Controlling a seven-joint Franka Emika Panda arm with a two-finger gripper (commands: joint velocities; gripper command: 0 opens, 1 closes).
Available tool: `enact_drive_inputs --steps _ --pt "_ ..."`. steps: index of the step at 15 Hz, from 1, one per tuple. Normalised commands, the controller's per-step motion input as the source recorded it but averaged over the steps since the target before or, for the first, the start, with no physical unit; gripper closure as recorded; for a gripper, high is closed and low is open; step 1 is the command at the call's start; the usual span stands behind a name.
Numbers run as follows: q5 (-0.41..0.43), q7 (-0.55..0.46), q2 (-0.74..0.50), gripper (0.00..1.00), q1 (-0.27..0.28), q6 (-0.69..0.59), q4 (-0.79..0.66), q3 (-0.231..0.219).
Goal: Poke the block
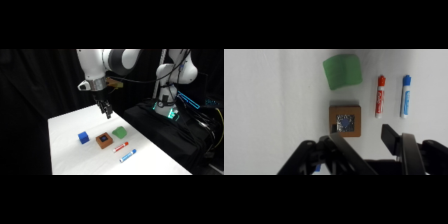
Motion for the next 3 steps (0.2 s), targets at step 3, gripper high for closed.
enact_drive_inputs --steps 3 --pt "-0.025 -0.08 -0.18 0.0 0.005 -0.23 0.07 -0.012"
